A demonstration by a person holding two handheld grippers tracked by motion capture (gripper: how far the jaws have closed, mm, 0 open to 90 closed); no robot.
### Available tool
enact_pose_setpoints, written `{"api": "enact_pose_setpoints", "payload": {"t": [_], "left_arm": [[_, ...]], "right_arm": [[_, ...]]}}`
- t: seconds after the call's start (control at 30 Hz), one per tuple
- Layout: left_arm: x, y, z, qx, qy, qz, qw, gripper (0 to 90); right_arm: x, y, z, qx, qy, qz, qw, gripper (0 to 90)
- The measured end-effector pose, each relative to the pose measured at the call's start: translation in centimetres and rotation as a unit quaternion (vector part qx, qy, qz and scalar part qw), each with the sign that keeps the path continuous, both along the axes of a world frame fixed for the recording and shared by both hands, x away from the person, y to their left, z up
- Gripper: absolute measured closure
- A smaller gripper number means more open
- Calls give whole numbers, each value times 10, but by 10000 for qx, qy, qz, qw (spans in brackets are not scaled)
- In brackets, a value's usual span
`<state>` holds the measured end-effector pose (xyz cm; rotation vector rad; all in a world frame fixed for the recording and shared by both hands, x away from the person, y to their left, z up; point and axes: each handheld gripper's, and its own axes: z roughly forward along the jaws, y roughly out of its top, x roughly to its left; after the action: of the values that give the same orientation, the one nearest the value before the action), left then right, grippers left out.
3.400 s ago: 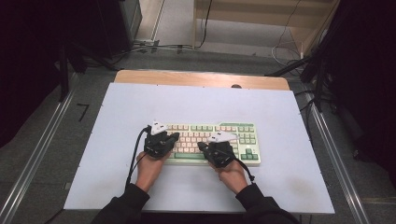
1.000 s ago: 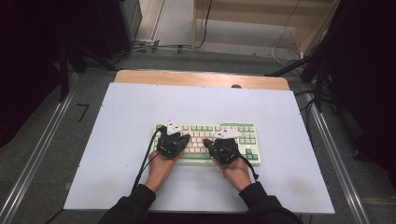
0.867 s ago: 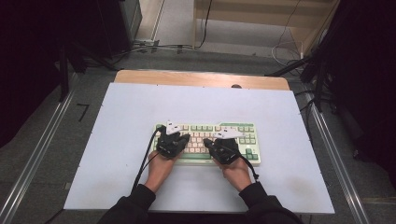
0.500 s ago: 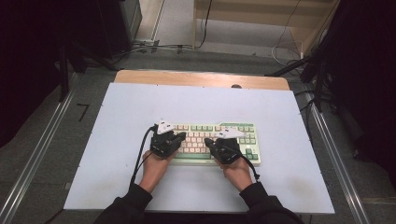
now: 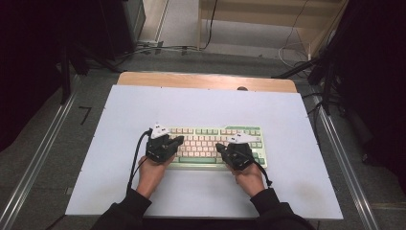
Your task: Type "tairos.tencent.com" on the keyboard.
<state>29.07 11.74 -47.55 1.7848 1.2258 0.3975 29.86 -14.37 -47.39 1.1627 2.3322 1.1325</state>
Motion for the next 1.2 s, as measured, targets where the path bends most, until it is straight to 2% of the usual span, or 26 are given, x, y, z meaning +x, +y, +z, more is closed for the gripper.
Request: {"api": "enact_pose_setpoints", "payload": {"t": [0.3,0.63,0.83,0.9,1.07,1.2], "left_arm": [[-2,5,-1,11,27,41,10000,900],[-3,9,-2,12,32,74,10000,900],[-3,8,-2,11,47,66,10000,900],[-3,8,-3,16,44,60,10000,900],[-4,7,-3,28,47,32,10000,900],[-5,4,-5,62,74,-8,10000,900]], "right_arm": [[-2,-1,-4,-136,129,26,9998,874],[-2,-1,-8,-235,172,17,9996,874],[-1,1,-12,-439,202,34,9988,874],[-1,0,-10,-421,205,22,9989,874],[0,-3,-2,-210,27,-72,9997,875],[2,-4,-1,-156,4,-126,9998,874]]}}
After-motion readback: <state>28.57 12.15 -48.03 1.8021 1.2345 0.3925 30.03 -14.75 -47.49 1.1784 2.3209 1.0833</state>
